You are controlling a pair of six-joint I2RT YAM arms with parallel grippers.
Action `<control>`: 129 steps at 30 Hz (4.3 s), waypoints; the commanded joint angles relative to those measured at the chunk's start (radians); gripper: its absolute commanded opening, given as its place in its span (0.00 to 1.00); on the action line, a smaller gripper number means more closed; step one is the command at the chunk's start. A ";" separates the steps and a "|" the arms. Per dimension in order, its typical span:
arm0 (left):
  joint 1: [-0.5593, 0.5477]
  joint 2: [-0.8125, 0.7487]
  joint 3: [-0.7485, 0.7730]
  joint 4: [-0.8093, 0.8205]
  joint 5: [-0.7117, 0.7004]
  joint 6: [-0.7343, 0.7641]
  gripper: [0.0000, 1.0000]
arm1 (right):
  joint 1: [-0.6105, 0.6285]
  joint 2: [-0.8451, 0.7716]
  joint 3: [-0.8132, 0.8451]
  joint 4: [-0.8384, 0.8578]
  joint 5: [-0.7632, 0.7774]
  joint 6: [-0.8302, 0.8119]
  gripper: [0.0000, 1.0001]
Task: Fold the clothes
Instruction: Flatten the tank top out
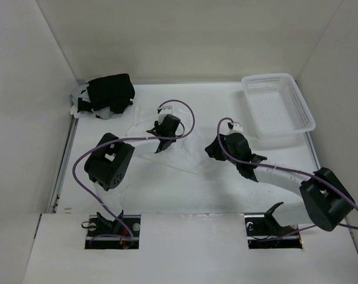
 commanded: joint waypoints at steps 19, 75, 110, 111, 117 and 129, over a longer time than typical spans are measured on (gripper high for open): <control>-0.025 -0.182 -0.143 0.005 -0.128 -0.007 0.00 | -0.012 0.018 0.019 0.072 -0.025 -0.015 0.46; -0.047 -0.802 -0.699 -0.114 0.003 -0.522 0.12 | -0.173 0.936 1.180 -0.595 -0.408 -0.144 0.15; -0.292 -0.535 -0.527 -0.057 -0.104 -0.518 0.36 | -0.264 0.237 0.242 0.015 -0.114 0.139 0.37; -0.291 -0.524 -0.524 -0.049 -0.098 -0.510 0.36 | -0.250 0.228 0.231 0.011 -0.111 0.128 0.37; -0.286 -0.500 -0.528 -0.003 -0.062 -0.495 0.25 | -0.144 0.148 0.113 0.005 -0.060 0.079 0.37; -0.228 -0.737 -0.669 -0.063 -0.050 -0.551 0.06 | -0.121 -0.203 -0.178 -0.176 0.218 0.165 0.48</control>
